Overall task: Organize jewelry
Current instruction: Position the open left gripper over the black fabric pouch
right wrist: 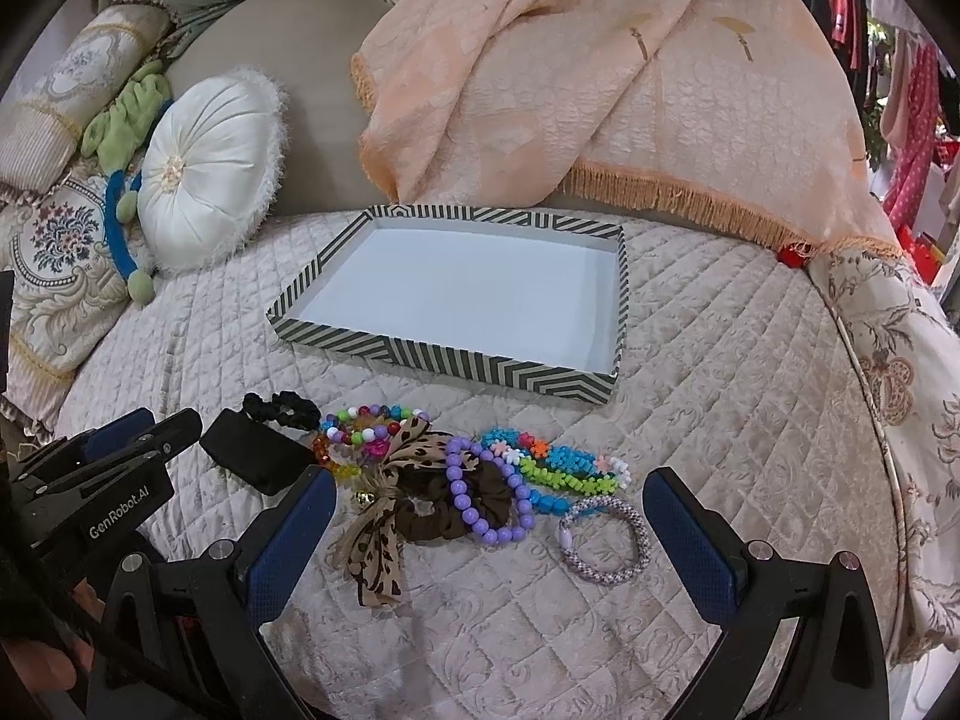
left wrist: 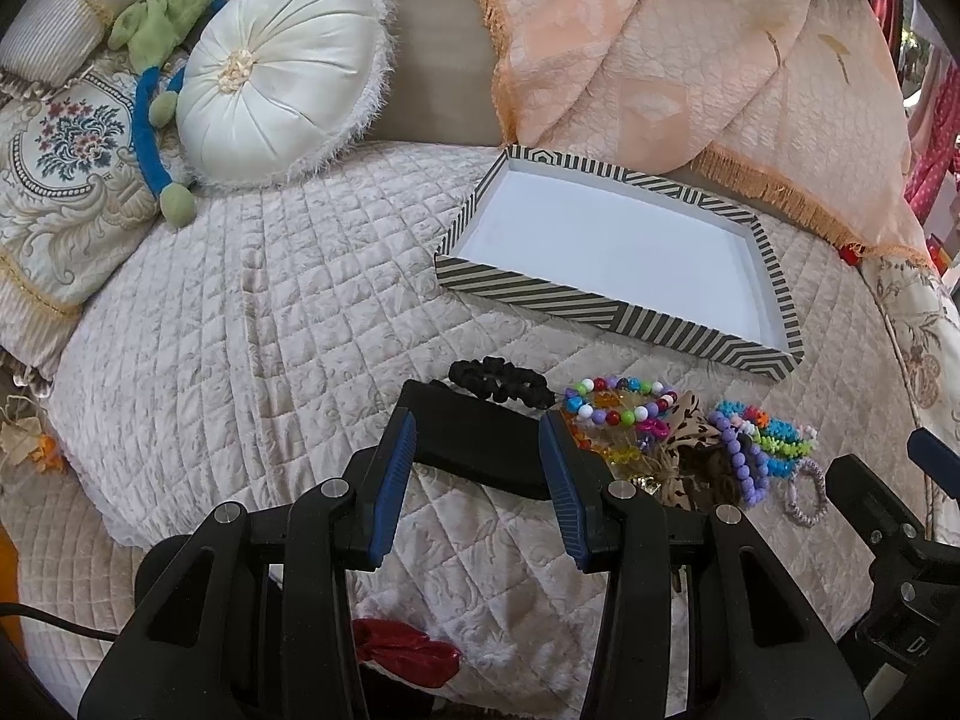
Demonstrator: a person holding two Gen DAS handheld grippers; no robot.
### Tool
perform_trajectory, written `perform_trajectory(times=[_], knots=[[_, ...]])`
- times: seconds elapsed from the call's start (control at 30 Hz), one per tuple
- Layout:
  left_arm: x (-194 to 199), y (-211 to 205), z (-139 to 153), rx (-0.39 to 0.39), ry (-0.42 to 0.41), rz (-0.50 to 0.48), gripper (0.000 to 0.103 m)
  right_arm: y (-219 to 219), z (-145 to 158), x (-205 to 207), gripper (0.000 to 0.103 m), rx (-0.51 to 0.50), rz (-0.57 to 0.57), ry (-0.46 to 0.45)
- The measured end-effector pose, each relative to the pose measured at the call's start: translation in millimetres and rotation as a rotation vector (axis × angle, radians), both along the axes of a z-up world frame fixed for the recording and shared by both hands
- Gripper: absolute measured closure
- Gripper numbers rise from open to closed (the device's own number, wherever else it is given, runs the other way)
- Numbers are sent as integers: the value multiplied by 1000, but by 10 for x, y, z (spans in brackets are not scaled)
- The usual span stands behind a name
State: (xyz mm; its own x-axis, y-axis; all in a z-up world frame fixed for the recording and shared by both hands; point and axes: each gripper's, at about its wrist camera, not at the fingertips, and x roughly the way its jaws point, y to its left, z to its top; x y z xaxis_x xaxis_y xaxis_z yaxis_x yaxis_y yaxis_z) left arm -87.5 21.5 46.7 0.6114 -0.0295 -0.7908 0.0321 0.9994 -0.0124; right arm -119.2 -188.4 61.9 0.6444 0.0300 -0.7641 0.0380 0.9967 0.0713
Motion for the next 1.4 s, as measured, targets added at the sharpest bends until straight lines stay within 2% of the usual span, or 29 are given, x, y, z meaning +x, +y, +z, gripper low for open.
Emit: perform_trajectory(times=[1.4], knots=[[-51,-100,-89,16,31,-10,61,-26,-107,-20,1,23,9,50]])
